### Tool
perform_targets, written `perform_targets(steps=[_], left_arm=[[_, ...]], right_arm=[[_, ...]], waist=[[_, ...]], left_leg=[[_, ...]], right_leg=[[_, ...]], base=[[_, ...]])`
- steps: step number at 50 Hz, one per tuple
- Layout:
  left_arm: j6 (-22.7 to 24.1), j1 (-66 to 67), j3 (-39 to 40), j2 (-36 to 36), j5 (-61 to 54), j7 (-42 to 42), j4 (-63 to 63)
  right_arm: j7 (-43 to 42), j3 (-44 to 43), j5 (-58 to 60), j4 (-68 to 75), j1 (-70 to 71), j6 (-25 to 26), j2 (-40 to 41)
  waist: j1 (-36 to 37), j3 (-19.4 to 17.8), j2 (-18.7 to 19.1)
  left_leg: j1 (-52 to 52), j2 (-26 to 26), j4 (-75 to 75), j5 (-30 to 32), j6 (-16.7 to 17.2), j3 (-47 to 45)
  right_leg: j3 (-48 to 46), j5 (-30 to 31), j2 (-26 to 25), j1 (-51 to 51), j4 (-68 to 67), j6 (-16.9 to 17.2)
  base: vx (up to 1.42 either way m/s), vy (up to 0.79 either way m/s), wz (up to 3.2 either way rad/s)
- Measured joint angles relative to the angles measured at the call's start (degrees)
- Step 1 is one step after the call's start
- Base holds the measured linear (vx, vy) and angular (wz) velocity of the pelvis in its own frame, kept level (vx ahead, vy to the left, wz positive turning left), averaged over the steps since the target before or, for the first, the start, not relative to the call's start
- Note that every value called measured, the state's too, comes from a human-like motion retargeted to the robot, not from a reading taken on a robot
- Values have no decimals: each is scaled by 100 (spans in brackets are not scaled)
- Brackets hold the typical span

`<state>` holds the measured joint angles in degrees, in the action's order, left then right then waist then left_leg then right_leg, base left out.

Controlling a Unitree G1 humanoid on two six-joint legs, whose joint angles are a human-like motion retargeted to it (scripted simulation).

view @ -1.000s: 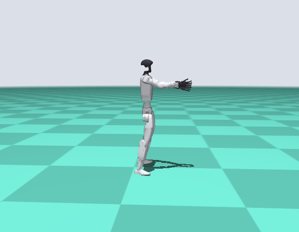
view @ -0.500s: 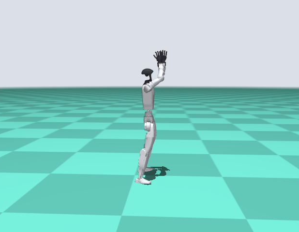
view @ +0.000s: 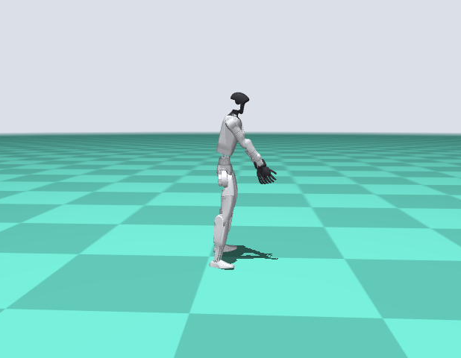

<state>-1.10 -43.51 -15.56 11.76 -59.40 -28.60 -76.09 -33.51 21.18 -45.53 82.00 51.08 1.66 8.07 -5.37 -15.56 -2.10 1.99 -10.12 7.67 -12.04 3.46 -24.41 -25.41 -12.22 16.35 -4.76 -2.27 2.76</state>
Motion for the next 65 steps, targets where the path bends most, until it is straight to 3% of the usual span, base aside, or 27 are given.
perform_targets(steps=[5, 7, 11, 16, 24, 32, 38, 45, 52, 57, 62, 65], left_arm=[[-118, -582, -223, -316, 163, -80, -57], [-458, -1094, -805, -612, 644, 103, -23], [-129, -2585, -1576, -1278, -200, -362, 473], [433, -4885, -2369, -2288, -243, -413, 1469], [1374, -8173, -3208, -3704, 856, -424, 3051], [1656, -9215, -3535, -4006, 1125, -447, 3407], [1473, -8478, -3221, -3672, 992, -275, 3012], [1061, -5963, -2619, -2857, 630, 251, 2268], [112, -3015, -2335, -1702, -10, 132, 1206], [-258, -1194, -1825, -975, 139, -61, 480], [-384, -363, -1529, -666, 502, -114, -28], [-256, -370, -1662, -754, 452, -151, 73]], right_arm=[[-119, -11, -440, -204, 385, -128, -16], [-41, 163, -611, -361, 855, -78, -121], [-552, 460, -1235, -911, 2265, -370, -583], [-828, 919, -1074, -2290, 4345, -792, -1649], [-1403, 1766, 365, -4245, 7324, -1459, -2949], [-1788, 2266, 1105, -4509, 8417, -1447, -3313], [-1567, 1901, 608, -4165, 7625, -1600, -3049], [-1475, 1023, 327, -3759, 4950, -1528, -2222], [-905, 548, -1118, -2578, 2105, -905, -1169], [-942, 377, -1366, -1381, 548, -830, -293], [-744, 57, -1601, -945, -349, -858, 170], [-816, 114, -1685, -1087, -340, -988, 225]], waist=[[-251, 151, 37], [-288, 411, 130], [-165, 931, 301], [199, 1293, 372], [491, 1339, 263], [539, 1433, 195], [576, 1428, 142], [626, 1442, 51], [637, 788, 29], [455, 232, -23], [381, -38, -17], [392, 52, 6]], left_leg=[[6, 54, -43, 74, 102, 9], [22, 51, -15, 89, 165, 17], [34, 19, 63, 104, 243, 24], [18, -46, 171, 77, 239, 8], [16, -112, 198, -8, 219, -69], [64, -149, 211, -72, 285, -41], [214, -163, 251, -126, 243, -36], [464, -145, 257, -152, 127, -106], [500, -145, 321, -142, -25, -130], [308, -156, 286, -90, -72, -172], [85, -121, 92, -6, -104, -320], [25, -81, -24, 34, -129, -410]], right_leg=[[-30, 0, 40, -31, 53, 12], [-46, -13, 47, -66, 45, 58], [-70, -21, 42, -109, 20, 162], [-59, -11, 6, -115, -6, 281], [2, -53, -57, -84, 35, 337], [-66, -97, -94, -182, 64, 368], [-69, -155, -91, -331, 14, 340], [23, -212, -51, -473, -92, 373], [105, -201, -30, -461, -170, 317], [204, -166, -47, -188, -208, 190], [324, -77, -72, 182, -100, 188], [365, -5, -83, 284, 51, 239]], base=[[0, 0, 0], [0, 0, 0], [0, 0, 0], [1, 0, -2], [7, -2, -8], [5, -1, 3], [0, 0, 0], [0, 0, 0], [-6, 0, -5], [-10, 0, -8], [-8, 0, -21], [-3, 0, -15]])
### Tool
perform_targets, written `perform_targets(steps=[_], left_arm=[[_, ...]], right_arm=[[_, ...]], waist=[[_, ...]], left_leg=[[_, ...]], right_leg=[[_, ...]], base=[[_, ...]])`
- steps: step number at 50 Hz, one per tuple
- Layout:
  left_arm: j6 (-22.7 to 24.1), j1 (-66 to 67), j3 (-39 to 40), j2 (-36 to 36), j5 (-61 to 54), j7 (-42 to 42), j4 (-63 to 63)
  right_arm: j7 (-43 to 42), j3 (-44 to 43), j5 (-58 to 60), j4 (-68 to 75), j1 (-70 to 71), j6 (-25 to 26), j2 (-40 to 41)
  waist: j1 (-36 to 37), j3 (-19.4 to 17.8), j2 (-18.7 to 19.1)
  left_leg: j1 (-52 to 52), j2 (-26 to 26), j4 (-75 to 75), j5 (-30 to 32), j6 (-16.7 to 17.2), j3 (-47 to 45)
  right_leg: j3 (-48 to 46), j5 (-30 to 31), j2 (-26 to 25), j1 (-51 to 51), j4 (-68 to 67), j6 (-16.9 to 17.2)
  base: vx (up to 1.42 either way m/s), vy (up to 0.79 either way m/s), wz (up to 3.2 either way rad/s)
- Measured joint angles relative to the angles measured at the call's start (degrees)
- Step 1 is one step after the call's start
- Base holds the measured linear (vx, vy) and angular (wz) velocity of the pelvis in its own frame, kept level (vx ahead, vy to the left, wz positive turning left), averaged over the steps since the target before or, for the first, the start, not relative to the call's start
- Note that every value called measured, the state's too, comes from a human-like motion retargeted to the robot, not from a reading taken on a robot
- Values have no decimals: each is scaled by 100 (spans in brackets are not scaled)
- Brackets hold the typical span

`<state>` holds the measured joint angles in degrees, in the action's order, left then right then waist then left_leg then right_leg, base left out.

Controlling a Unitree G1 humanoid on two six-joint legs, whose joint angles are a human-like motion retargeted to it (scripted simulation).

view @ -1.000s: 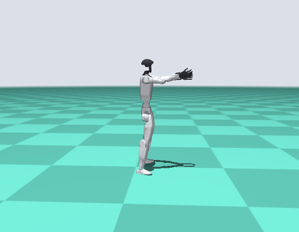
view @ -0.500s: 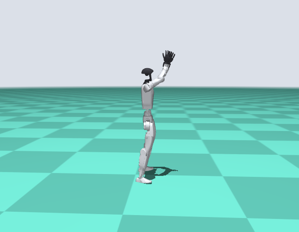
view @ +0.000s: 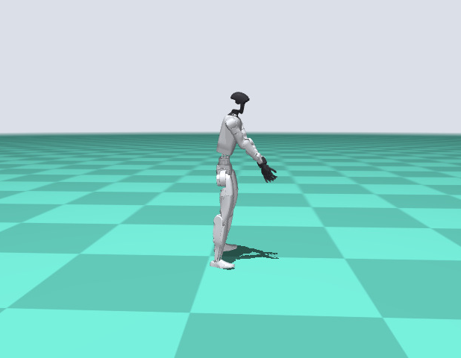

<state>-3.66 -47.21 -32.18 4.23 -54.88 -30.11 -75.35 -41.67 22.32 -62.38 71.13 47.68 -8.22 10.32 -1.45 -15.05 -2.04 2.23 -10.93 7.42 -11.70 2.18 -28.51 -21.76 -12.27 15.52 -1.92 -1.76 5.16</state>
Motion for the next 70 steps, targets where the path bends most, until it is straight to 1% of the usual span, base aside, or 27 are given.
perform_targets(steps=[3, 7, 11, 13, 15, 18, 22, 26, 30, 33, 37, 41, 45, 47, 49, 51, 55, 58, 61, 64, 67, 70], left_arm=[[52, -417, -272, -265, -136, -5, 310], [121, -1453, -751, -769, -390, 56, 807], [459, -2908, -1049, -1244, -728, -55, 1308], [691, -3755, -1091, -1515, -776, -96, 1582], [926, -4626, -1099, -1810, -713, -153, 1911], [1320, -5824, -1139, -2288, -335, -341, 2576], [1683, -7096, -1418, -3026, 590, -769, 3584], [1863, -7979, -1725, -3587, 1509, -1168, 4379], [1985, -8415, -1886, -3785, 2005, -1281, 4682], [1991, -8316, -1889, -3708, 1929, -1161, 4511], [1831, -7653, -1669, -3366, 1480, -717, 3925], [1549, -6428, -1207, -2790, 1075, -150, 3183], [1197, -4614, -633, -2207, 727, 326, 2524], [968, -3672, -320, -1844, 505, 430, 2222], [796, -2808, -24, -1429, 264, 437, 1940], [719, -1910, 247, -1057, 97, 419, 1694], [600, -373, 821, -340, 202, 304, 1213], [427, 362, 1049, -12, 389, 251, 934], [367, 774, 1002, 126, 464, 210, 801], [378, 848, 835, 111, 453, 193, 835], [305, 548, 658, -11, 375, 190, 907], [163, -143, 319, -231, 137, 99, 971]], right_arm=[[-98, 46, -145, -146, 513, -49, -82], [-165, 146, -155, -335, 1722, -1, -468], [-281, 438, 127, -922, 3073, -75, -1208], [-292, 611, 379, -1344, 3844, -158, -1613], [-338, 803, 670, -1804, 4672, -272, -1998], [-402, 1133, 1117, -2573, 5838, -410, -2562], [-407, 1643, 1546, -3624, 7072, -686, -3131], [-449, 1990, 2106, -4395, 7915, -929, -3486], [-649, 2003, 2679, -4675, 8299, -1008, -3567], [-819, 1857, 2791, -4528, 8178, -975, -3420], [-770, 1482, 2574, -3994, 7533, -822, -3068], [-559, 867, 2307, -3365, 6298, -634, -2547], [-425, 308, 2043, -2657, 4591, -451, -1750], [-390, 168, 1895, -2150, 3811, -253, -1377], [-383, 100, 1874, -1617, 3135, 22, -1096], [-397, 64, 1965, -1104, 2449, 194, -766], [-479, -158, 2147, -241, 1154, 263, -197], [-358, -343, 2058, 80, 370, 280, 34], [-282, -350, 1814, 123, -157, 163, 148], [-235, -265, 1613, -30, -349, 34, 150], [-217, -260, 1436, -135, -112, 36, 44], [-250, -206, 980, -155, 558, 66, -173]], waist=[[-9, 237, 33], [-43, 667, 114], [26, 1162, 235], [59, 1321, 237], [81, 1397, 215], [136, 1455, 188], [145, 1575, 160], [128, 1728, 137], [155, 1820, 99], [201, 1820, 68], [315, 1762, 29], [431, 1688, -20], [365, 1671, -38], [323, 1523, -25], [307, 1244, 3], [232, 986, 31], [114, 528, 56], [76, 256, 50], [45, 129, 36], [-2, 149, 25], [-49, 310, 29], [-82, 581, 43]], left_leg=[[6, 35, -36, 2, -14, -24], [56, 42, 53, -39, 42, 64], [75, 3, 197, -67, 191, 214], [91, -16, 244, -82, 256, 269], [117, -29, 263, -100, 293, 303], [145, -37, 244, -133, 330, 317], [159, -39, 177, -167, 371, 291], [143, -38, 132, -198, 401, 258], [157, -40, 139, -239, 407, 222], [228, -47, 169, -273, 394, 186], [394, -48, 205, -311, 350, 130], [570, -36, 239, -343, 271, 83], [650, -21, 276, -356, 210, 67], [668, -19, 293, -364, 181, 65], [674, -21, 300, -368, 159, 57], [660, -24, 284, -354, 153, 39], [561, -21, 195, -304, 120, -24], [439, -3, 97, -247, 93, -81], [321, 22, 20, -199, 64, -113], [235, 38, 5, -179, 44, -93], [203, 36, 54, -188, 46, -18], [236, 19, 132, -210, 69, 91]], right_leg=[[-26, 59, 1, -54, 159, 55], [-155, 84, 15, -263, 255, 114], [-310, 54, 20, -438, 191, 164], [-361, 26, 21, -495, 137, 177], [-393, -4, 19, -542, 101, 170], [-427, -43, 10, -581, 99, 171], [-442, -64, -12, -583, 157, 198], [-450, -67, -29, -563, 228, 234], [-442, -78, -31, -572, 259, 252], [-413, -101, -22, -619, 233, 254], [-355, -141, 6, -720, 152, 247], [-295, -176, 45, -831, 62, 228], [-263, -182, 79, -882, 2, 217], [-249, -180, 87, -894, -15, 181], [-231, -173, 88, -887, -29, 140], [-199, -155, 81, -839, -44, 102], [-103, -109, 61, -629, -69, 8], [-31, -65, 49, -414, -70, -7], [10, -34, 50, -239, -64, -1], [-7, -31, 63, -163, -65, 3], [-87, -64, 82, -207, -88, -14], [-213, -116, 97, -350, -131, -34]], base=[[0, 0, 0], [6, 1, 17], [10, 2, 31], [11, 1, 24], [11, 1, 16], [12, 0, 7], [12, 0, -1], [11, 0, -3], [9, 0, -6], [7, 0, -10], [1, 0, -3], [0, 0, 0], [0, 0, 0], [-3, 1, -2], [-6, 2, -5], [-8, 1, -9], [-9, 1, -13], [-7, 0, -14], [-2, 0, -4], [0, 0, 0], [4, -1, 23], [8, -1, 32]])
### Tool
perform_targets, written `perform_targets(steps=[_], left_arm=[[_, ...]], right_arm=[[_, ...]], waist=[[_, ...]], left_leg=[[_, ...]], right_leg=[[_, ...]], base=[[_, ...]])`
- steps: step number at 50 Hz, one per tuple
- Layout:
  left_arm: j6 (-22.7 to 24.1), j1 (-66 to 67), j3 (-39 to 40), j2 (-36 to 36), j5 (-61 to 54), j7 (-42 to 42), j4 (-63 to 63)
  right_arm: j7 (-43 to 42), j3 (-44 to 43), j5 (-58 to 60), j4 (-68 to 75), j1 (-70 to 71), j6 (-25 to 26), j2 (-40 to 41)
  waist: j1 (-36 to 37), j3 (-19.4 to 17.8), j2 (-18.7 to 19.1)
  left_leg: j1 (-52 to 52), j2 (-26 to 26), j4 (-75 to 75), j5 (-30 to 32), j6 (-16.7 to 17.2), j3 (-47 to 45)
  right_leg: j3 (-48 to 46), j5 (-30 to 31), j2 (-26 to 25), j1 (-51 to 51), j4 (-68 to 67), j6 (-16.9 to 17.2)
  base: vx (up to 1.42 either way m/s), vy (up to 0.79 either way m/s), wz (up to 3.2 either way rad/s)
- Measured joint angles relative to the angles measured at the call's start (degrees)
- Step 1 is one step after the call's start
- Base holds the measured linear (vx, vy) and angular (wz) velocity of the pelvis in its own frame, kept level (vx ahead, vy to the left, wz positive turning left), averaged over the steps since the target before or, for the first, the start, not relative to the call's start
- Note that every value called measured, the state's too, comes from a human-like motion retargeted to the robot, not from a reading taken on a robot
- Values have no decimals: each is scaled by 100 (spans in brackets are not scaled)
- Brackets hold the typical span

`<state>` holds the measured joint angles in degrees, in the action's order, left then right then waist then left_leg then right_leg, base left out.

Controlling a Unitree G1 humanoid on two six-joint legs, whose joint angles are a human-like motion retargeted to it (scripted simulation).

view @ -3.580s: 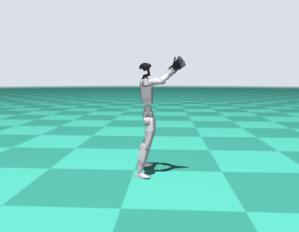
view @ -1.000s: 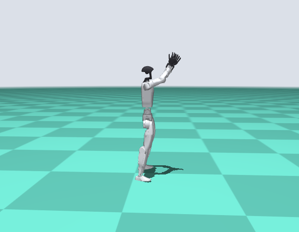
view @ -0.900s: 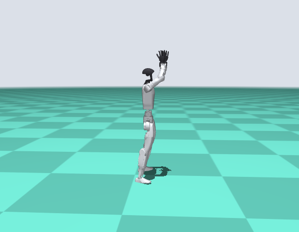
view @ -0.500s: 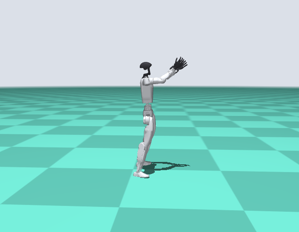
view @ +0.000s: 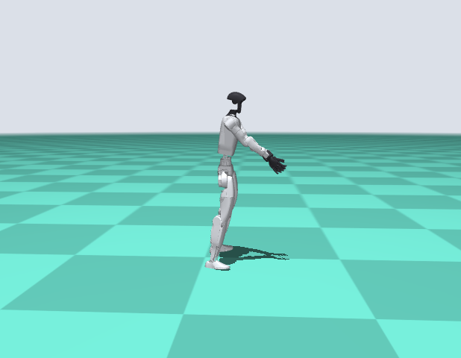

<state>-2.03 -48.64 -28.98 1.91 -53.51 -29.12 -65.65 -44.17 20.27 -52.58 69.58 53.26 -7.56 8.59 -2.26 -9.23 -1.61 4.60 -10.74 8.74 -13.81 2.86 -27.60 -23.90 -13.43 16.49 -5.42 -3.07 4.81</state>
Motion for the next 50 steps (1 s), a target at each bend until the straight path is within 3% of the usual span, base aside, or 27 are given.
perform_targets(steps=[5, 13, 20, 25, 31, 38, 45, 50], left_arm=[[267, -1808, -882, -674, -496, -419, 612], [1216, -5304, -1503, -2173, 235, -681, 2156], [1770, -7858, -2329, -3219, 1583, -1354, 3240], [1783, -8410, -2825, -3634, 1900, -1340, 3434], [1703, -7433, -2180, -3290, 1383, -759, 2833], [1417, -4516, -1028, -2259, 310, -340, 2245], [679, -1691, -423, -758, -249, -746, 1493], [216, -319, 252, 68, -182, -653, 483]], right_arm=[[-105, 485, -796, -662, 1652, -308, -758], [-83, 1223, 204, -2796, 4750, -884, -2363], [-325, 1961, 1124, -3927, 7109, -1424, -3219], [-383, 1950, 1348, -3919, 7621, -1516, -3137], [-393, 1798, 1299, -3421, 6935, -1156, -2754], [-265, 1798, 775, -3042, 4332, -587, -2157], [-130, 1626, -241, -2493, 1237, -244, -1402], [1, 1032, -188, -1455, -202, 87, -505]], waist=[[14, 570, 66], [160, 1280, 46], [385, 1413, -12], [401, 1403, -22], [406, 1146, -15], [300, 720, -9], [268, -283, 5], [156, -948, -58]], left_leg=[[116, -43, 115, -37, 103, 183], [182, -97, 161, -63, 264, 248], [172, -98, 57, -102, 312, 84], [223, -84, 45, -137, 294, -26], [366, -70, 124, -163, 251, -76], [383, -41, 225, -136, 187, -23], [39, 17, 171, -45, 108, 26], [-206, 82, -79, 75, 86, -19]], right_leg=[[-247, -50, 2, -309, -53, 71], [-399, -25, -40, -489, -9, 215], [-296, -8, -84, -383, 146, 260], [-199, 1, -80, -370, 209, 273], [-115, -2, -35, -466, 138, 249], [-82, 47, 24, -500, 48, 199], [-57, 174, 34, -177, 132, 116], [19, 275, 6, 163, 264, 13]], base=[[11, -1, 33], [11, 0, 10], [7, 1, -17], [2, 1, -15], [-2, 1, -2], [-13, 2, 1], [-20, 1, 2], [-16, 0, -6]])
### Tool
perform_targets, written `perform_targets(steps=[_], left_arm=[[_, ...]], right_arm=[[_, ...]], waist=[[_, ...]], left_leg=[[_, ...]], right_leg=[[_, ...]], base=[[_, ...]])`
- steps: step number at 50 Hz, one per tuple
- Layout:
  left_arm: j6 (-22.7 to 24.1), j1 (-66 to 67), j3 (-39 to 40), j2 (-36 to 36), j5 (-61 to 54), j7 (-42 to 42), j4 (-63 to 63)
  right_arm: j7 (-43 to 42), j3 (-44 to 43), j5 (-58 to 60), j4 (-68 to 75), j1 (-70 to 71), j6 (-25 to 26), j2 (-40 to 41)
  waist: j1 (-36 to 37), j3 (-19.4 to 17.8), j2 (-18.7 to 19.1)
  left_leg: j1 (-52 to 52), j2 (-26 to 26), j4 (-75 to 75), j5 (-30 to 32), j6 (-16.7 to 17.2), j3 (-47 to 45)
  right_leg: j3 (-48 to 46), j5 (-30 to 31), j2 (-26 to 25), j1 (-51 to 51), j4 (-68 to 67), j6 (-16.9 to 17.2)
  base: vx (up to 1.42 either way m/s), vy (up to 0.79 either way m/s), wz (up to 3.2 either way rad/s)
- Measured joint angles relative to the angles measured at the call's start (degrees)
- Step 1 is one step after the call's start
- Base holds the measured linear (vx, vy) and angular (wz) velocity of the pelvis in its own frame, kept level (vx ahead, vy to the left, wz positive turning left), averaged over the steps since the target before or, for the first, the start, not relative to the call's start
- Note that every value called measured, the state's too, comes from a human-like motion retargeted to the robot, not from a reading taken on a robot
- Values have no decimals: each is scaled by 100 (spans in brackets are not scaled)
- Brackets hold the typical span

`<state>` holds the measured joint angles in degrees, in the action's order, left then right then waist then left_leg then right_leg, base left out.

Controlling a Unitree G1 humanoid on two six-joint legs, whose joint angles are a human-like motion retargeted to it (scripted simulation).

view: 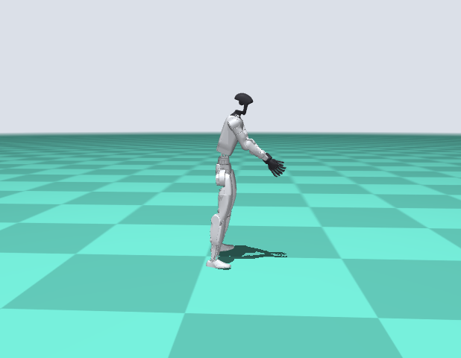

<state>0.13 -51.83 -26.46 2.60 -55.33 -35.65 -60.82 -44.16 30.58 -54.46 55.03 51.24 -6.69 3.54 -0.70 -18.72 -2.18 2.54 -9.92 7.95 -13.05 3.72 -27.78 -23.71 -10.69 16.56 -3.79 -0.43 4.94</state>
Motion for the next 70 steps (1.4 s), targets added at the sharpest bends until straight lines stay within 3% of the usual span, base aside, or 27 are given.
perform_targets(steps=[3, 8, 14, 18, 23, 27, 33, 40, 48, 51, 55, 58, 63, 66, 70], left_arm=[[-105, 463, 510, 253, 345, 78, -443], [-158, 753, 847, 404, 649, 205, -841], [-189, -197, 500, 165, 351, 182, -748], [-4, -1221, 209, -83, 321, -51, -171], [428, -2960, -70, -846, 748, -310, 1321], [796, -4233, -405, -1778, 1915, -417, 2646], [803, -6050, -910, -2708, 3694, -799, 3858], [664, -6605, -790, -2621, 4237, -1114, 4050], [727, -3941, 165, -1879, 3656, -140, 3456], [515, -2825, 378, -1163, 3155, 153, 2669], [-136, -1404, 560, -394, 2353, 317, 1099], [-463, -422, 667, 6, 2004, 589, 21], [-344, 678, 1122, 376, 1453, 554, -937], [-239, 994, 1251, 455, 1509, 652, -1127], [-161, 865, 1320, 412, 1615, 662, -1058]], right_arm=[[155, -367, 160, 467, -500, 78, 422], [268, -583, 134, 906, -862, -6, 714], [199, -615, -167, 708, 64, 14, 385], [161, -488, -137, 132, 1113, -129, -200], [63, -351, 738, -1335, 2940, -154, -1189], [120, -386, 1677, -2670, 4217, -539, -1625], [103, -212, 2702, -3900, 5890, -907, -2214], [-34, 89, 3134, -4046, 6595, -821, -2458], [263, -574, 2895, -3518, 3991, -618, -1394], [202, -945, 2425, -2966, 2613, -498, -958], [114, -1340, 1186, -1429, 1069, -297, -135], [560, -1207, 1212, 52, 336, 244, 237], [361, -1321, 745, 1357, -498, 63, 881], [447, -1384, 747, 1542, -855, -65, 1046], [501, -1518, 827, 1330, -833, -130, 1063]], waist=[[7, -267, -101], [150, -151, -201], [247, 531, -195], [285, 1261, -75], [383, 1642, -44], [305, 1980, -67], [245, 2142, -73], [254, 1888, -66], [140, 1803, -33], [252, 1486, -55], [219, 1029, -69], [99, 656, -39], [-80, 43, -85], [-141, -3, -103], [-160, 232, -96]], left_leg=[[-60, 33, -147, 59, 32, -46], [-42, 44, -248, 107, 106, -72], [174, 3, -133, 8, 30, 6], [332, -41, -3, -83, -5, 59], [469, -72, 103, -159, 34, 29], [514, -75, 96, -181, 95, -39], [505, -58, 17, -193, 137, -106], [528, -35, 41, -226, 143, -103], [556, -9, 127, -247, 78, -55], [544, -4, 157, -247, 24, -27], [441, -10, 151, -192, -23, -1], [296, -17, 82, -127, -26, -11], [25, 5, -121, 9, -24, -82], [-121, 6, -137, 34, 2, -121], [-135, 68, -298, 129, 60, -88]], right_leg=[[54, 17, -10, 141, 42, -34], [80, -20, -19, 188, 25, -44], [-27, -136, -17, -115, -54, -18], [-106, -185, -24, -365, -84, 43], [-120, -197, -26, -542, -67, 173], [-62, -214, -27, -543, -45, 235], [-7, -225, -29, -465, -16, 268], [11, -232, 6, -481, -48, 223], [23, -223, 58, -526, -123, 197], [16, -212, 69, -536, -131, 160], [35, -166, 52, -439, -126, 71], [80, -119, 25, -242, -131, -1], [182, -31, -19, 158, -79, -93], [193, -1, -30, 306, -28, -87], [148, 0, -18, 325, 39, -42]], base=[[-9, -1, -9], [0, 0, 0], [9, -2, 11], [12, -1, 10], [10, 0, -5], [8, 0, -14], [2, 0, -4], [0, 0, 0], [-5, 1, 1], [-10, 0, 4], [-13, 0, 3], [-14, 0, -3], [-11, -1, -11], [-4, -1, -4], [0, 0, 0]])
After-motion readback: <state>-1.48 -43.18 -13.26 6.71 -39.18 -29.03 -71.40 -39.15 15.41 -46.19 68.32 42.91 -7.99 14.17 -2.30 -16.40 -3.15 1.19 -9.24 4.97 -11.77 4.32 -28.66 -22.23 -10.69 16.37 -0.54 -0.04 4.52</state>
